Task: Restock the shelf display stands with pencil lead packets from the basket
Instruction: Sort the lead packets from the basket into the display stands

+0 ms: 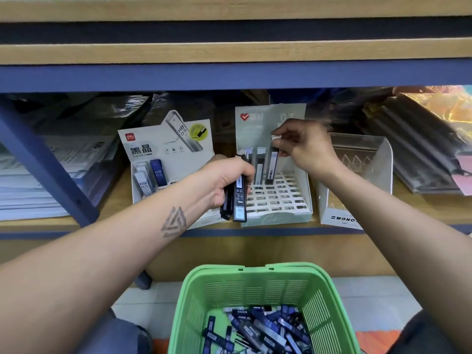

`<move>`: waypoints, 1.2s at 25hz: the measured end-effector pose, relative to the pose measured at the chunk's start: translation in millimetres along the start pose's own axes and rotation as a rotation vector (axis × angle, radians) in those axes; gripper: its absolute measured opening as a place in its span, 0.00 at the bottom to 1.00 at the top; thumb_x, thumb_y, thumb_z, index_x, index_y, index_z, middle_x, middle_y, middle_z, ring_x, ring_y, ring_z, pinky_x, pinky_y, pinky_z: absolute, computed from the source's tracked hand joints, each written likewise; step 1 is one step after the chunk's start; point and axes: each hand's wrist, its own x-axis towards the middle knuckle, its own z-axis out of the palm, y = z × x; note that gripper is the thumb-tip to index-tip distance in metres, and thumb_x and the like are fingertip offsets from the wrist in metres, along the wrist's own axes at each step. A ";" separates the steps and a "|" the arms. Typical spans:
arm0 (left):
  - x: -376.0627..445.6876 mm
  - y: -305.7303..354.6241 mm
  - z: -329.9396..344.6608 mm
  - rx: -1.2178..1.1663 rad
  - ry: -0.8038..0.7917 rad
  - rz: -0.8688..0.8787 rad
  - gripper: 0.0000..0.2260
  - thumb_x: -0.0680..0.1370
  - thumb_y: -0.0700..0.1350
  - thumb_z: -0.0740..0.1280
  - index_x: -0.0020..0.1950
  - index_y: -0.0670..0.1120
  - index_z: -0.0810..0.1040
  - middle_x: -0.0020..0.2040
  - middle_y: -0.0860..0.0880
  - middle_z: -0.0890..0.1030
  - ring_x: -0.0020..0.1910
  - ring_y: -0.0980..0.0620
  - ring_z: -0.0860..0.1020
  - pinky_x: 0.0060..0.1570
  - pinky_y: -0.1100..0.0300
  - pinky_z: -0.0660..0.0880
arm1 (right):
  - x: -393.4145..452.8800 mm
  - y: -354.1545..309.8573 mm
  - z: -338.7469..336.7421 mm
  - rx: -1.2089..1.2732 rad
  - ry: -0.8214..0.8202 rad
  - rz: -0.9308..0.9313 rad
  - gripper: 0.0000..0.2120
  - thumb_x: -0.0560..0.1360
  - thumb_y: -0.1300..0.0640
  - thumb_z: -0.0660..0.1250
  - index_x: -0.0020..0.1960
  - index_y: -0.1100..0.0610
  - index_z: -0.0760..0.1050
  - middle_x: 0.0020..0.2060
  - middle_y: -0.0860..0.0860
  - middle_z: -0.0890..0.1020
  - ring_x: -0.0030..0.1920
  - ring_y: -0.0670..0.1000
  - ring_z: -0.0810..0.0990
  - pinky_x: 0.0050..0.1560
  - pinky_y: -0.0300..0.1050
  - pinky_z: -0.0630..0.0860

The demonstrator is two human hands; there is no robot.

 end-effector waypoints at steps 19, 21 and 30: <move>-1.3 -7.5 -3.2 -0.006 -0.150 -0.051 0.05 0.71 0.29 0.63 0.43 0.38 0.74 0.32 0.39 0.77 0.29 0.45 0.79 0.34 0.56 0.80 | -9.2 9.7 11.2 -0.389 0.020 -0.085 0.06 0.77 0.61 0.71 0.52 0.56 0.84 0.43 0.51 0.85 0.45 0.54 0.84 0.49 0.47 0.79; -3.0 -7.9 -2.8 -0.026 -0.157 -0.039 0.07 0.71 0.29 0.63 0.46 0.37 0.74 0.33 0.38 0.77 0.29 0.45 0.80 0.34 0.55 0.80 | -12.5 7.3 9.7 -0.412 0.009 -0.067 0.06 0.77 0.59 0.71 0.53 0.55 0.84 0.45 0.52 0.86 0.47 0.55 0.83 0.51 0.51 0.80; -13.0 -10.0 11.0 -0.053 -0.186 0.074 0.09 0.71 0.27 0.64 0.49 0.34 0.75 0.37 0.34 0.78 0.32 0.41 0.80 0.32 0.53 0.79 | -36.1 -21.7 13.8 0.271 -0.127 0.362 0.07 0.76 0.58 0.73 0.53 0.58 0.83 0.41 0.54 0.86 0.37 0.51 0.82 0.34 0.40 0.76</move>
